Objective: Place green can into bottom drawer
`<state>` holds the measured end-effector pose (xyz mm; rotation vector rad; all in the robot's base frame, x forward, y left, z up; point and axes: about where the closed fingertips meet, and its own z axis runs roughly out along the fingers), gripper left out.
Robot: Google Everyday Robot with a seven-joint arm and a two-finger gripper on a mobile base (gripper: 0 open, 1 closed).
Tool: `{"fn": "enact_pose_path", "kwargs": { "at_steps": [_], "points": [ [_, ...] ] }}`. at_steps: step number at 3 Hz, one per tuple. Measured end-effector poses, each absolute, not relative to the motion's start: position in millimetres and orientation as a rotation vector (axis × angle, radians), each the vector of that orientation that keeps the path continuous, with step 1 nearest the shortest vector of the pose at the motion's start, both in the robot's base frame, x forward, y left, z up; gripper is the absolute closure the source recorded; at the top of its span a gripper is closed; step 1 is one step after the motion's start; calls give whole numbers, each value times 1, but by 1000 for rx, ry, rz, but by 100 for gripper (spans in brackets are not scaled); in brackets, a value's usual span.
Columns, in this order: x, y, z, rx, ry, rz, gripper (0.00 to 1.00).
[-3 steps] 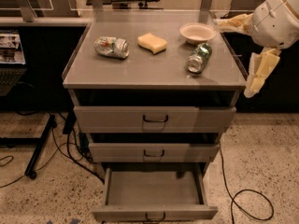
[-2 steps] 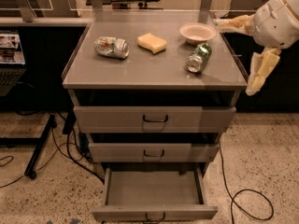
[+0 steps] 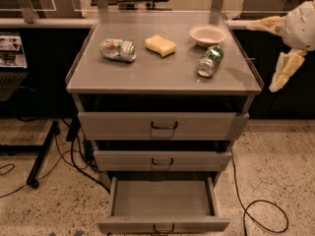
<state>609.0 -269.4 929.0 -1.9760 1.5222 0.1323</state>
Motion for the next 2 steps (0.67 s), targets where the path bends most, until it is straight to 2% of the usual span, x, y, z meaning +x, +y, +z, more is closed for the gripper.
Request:
{"fn": "enact_pose_path", "kwargs": {
  "at_steps": [1, 2],
  "points": [
    [653, -281, 911, -1928, 1505, 120, 0],
    [679, -272, 898, -1923, 1471, 137, 0]
  ]
}}
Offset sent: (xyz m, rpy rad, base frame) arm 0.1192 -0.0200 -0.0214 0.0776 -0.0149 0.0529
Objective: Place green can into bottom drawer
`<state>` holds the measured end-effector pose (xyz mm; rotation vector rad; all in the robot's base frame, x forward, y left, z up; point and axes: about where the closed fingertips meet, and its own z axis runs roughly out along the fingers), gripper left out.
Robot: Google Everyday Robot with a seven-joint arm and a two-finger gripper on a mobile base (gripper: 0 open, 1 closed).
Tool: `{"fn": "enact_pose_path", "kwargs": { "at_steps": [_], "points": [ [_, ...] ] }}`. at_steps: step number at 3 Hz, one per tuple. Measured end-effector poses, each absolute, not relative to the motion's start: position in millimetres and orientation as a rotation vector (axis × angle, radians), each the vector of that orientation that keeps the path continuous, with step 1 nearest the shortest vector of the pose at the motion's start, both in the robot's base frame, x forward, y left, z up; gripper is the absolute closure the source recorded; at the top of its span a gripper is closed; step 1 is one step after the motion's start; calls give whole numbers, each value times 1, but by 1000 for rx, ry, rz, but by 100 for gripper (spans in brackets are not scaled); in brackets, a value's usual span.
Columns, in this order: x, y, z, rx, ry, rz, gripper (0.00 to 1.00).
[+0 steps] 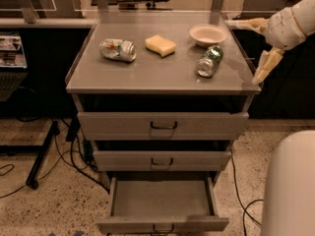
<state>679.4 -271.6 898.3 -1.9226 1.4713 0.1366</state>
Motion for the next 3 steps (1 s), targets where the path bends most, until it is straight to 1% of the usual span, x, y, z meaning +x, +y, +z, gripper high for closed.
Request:
{"fn": "enact_pose_path", "kwargs": {
  "at_steps": [1, 3],
  "points": [
    [699, -244, 880, -1977, 1453, 179, 0],
    [716, -242, 880, -1929, 1452, 135, 0]
  ]
}}
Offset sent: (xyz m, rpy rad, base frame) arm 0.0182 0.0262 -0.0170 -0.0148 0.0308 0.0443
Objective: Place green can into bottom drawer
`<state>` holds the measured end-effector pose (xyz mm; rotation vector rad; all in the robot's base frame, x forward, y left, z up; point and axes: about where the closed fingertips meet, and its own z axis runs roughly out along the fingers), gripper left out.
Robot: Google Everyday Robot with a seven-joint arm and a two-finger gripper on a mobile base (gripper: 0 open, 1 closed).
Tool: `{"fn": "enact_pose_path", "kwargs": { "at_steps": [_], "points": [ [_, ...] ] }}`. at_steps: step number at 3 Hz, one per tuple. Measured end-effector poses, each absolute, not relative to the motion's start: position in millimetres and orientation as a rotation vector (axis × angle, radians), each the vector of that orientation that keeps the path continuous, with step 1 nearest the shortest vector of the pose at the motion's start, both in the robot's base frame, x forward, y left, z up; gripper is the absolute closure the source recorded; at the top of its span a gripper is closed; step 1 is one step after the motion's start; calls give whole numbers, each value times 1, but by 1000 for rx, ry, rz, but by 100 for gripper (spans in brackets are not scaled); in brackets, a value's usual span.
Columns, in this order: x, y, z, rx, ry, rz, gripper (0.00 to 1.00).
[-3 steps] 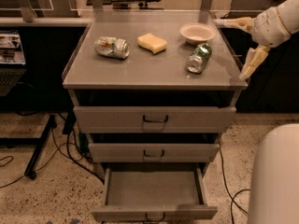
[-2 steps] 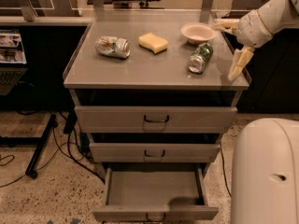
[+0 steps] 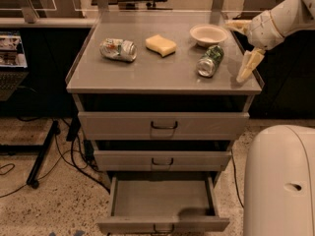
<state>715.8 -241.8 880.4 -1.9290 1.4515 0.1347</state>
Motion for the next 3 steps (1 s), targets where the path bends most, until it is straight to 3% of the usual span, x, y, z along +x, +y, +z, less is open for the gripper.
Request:
{"fn": "enact_pose_path", "kwargs": {
  "at_steps": [3],
  "points": [
    [740, -215, 872, -1931, 1383, 124, 0]
  ]
}}
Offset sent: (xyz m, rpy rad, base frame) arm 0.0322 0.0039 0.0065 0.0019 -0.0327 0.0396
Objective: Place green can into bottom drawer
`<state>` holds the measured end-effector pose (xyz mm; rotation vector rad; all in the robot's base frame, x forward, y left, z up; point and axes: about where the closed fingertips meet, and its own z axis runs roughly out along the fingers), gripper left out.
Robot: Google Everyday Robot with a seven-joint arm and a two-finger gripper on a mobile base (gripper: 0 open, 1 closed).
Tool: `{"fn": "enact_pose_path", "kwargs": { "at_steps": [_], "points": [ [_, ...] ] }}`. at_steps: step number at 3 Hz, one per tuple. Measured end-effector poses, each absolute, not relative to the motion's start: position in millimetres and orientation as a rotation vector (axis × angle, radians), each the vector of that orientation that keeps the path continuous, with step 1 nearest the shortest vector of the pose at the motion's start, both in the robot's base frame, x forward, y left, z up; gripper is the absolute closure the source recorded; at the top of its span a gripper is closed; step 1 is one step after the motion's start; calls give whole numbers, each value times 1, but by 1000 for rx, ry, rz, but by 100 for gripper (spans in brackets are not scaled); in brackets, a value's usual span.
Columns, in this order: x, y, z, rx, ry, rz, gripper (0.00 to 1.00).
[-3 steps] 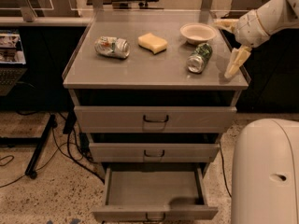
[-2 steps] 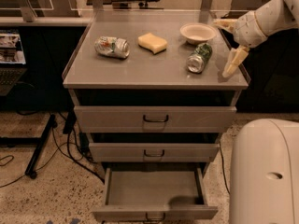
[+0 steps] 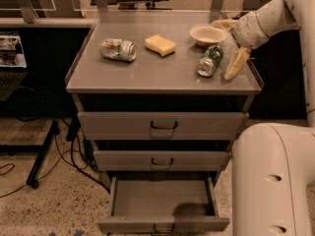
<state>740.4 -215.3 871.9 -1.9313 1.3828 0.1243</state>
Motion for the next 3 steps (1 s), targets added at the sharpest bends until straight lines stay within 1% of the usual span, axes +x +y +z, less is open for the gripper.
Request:
{"fn": "enact_pose_path", "kwargs": {
  "at_steps": [3],
  "points": [
    [750, -192, 850, -1981, 1423, 166, 0]
  ]
}}
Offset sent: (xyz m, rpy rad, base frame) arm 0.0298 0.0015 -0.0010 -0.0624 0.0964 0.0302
